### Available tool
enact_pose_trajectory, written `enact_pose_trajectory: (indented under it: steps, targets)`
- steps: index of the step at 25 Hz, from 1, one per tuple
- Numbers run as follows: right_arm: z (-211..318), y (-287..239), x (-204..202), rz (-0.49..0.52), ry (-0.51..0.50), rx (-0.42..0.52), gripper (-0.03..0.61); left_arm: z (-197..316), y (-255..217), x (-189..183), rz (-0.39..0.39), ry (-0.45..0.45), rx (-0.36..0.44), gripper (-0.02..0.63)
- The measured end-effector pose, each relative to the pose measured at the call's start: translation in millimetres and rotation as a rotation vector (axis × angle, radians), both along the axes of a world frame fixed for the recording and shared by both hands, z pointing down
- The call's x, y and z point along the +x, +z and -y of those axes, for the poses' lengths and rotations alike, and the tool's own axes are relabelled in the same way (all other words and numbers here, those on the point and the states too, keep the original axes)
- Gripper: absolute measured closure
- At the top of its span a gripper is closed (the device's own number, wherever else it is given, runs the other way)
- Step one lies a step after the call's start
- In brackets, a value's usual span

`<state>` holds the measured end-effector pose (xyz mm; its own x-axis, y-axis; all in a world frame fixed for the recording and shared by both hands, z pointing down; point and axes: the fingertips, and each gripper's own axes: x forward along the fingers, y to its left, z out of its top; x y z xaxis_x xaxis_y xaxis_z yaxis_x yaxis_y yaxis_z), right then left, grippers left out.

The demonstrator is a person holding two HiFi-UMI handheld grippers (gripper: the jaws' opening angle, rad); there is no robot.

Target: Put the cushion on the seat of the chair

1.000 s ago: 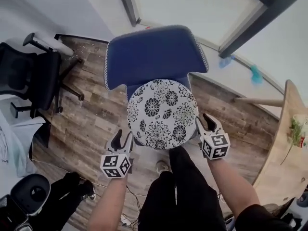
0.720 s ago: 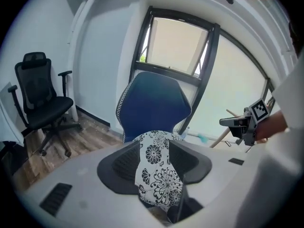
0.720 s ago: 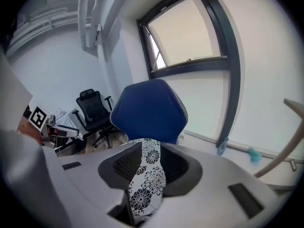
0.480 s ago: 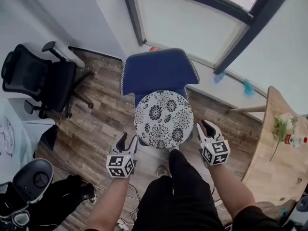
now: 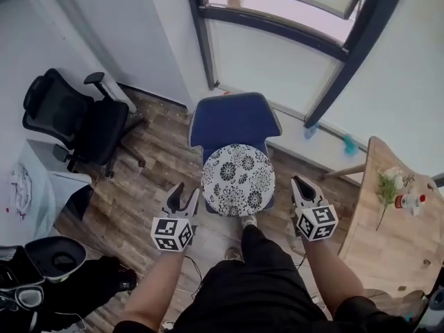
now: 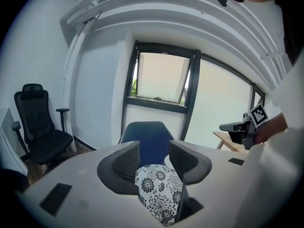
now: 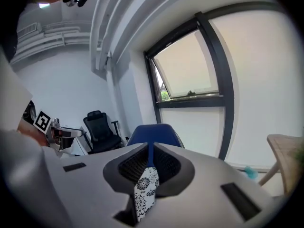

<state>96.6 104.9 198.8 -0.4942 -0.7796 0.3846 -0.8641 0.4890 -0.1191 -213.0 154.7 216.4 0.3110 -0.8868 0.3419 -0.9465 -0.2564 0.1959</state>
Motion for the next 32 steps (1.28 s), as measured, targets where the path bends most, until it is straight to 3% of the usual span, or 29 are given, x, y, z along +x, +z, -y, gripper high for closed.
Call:
enact_pose_trajectory:
  steps: [5,12,25,32]
  targets:
    - [-1,-52,-12,0.042,-0.043,0.089,0.534,-2,-52,7,0.013,0.027,0.091,0.425]
    - [-21,-111,-24,0.093,-0.076,0.168,0.537,-17,-95,2,-0.032,-0.003,0.132,0.425]
    - [-33,-157,-18,0.085,-0.06,0.251,0.551,-23,-135,11,0.041,0.03,0.228,0.425]
    - [-39,-157,-29,0.094,-0.069,0.242,0.551,-25,-144,16,0.084,0.065,0.271,0.425]
